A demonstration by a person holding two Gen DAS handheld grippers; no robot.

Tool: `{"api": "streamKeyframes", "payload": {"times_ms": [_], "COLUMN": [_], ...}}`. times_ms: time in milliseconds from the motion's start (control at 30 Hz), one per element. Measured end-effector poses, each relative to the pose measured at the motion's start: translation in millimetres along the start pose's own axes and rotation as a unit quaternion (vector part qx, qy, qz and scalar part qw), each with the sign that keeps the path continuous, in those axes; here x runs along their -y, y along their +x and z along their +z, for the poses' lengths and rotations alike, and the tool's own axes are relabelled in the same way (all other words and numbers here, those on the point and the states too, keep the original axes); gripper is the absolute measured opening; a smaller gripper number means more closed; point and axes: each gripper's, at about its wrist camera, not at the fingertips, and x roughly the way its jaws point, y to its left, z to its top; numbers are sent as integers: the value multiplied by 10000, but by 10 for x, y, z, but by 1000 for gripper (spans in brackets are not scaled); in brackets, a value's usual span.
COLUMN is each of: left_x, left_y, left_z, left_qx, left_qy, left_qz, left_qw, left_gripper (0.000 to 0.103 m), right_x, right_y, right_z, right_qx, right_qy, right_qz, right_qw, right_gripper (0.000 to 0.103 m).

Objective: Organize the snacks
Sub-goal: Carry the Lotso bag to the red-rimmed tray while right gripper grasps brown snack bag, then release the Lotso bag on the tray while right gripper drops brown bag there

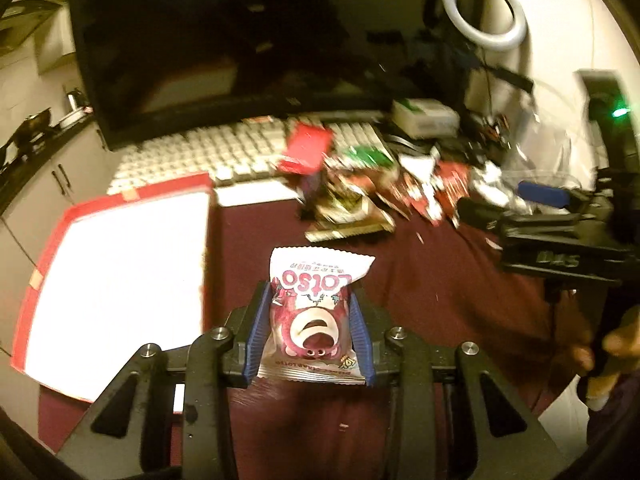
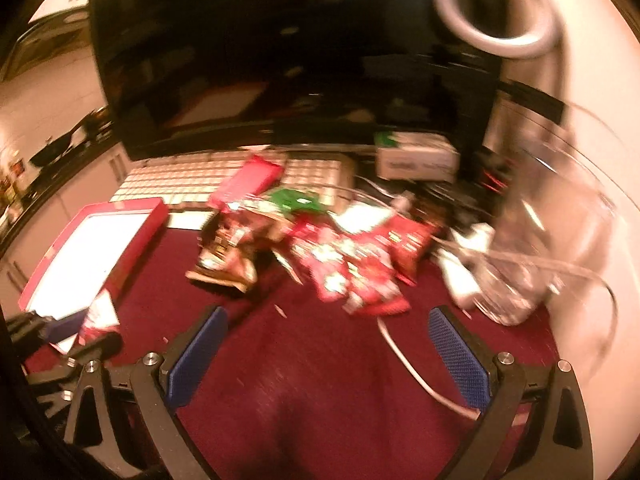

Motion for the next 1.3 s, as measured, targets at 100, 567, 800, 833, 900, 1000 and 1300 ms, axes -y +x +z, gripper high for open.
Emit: {"api": "streamKeyframes", "payload": {"times_ms": [100,567,800,833,900,1000,1300], "left_x": [-185,-651,-794,-828,-895,-1041,-1521], "left_y": [-27,57,76,74,52,29,57], "left_z": [57,22,14,11,-4,-36,-130], "left_qx": [118,200,176,173,181,169,65], "left_qy": [-127,-502,-641,-681,-722,-811,-1066], "left_qz": [179,549,559,567,626,719,1195], "left_qw": [9997,9970,9962,9959,9953,9940,9871], "left_gripper": [35,35,35,35,35,35,35], "right_x": [-159,-624,-646,-654,-669,-711,-1390], "right_y": [195,1262,1371,1356,1314,1228,900], "right_z": [166,493,406,399,363,293,262], "right_qx": [-118,-1333,-1397,-1360,-1306,-1368,-1231], "right_qy": [-175,391,647,638,639,700,312], "right_qz": [134,703,985,972,973,1189,2125], "right_qw": [9997,9878,9832,9839,9846,9809,9689], "right_gripper": [101,91,56,53,50,50,50]}}
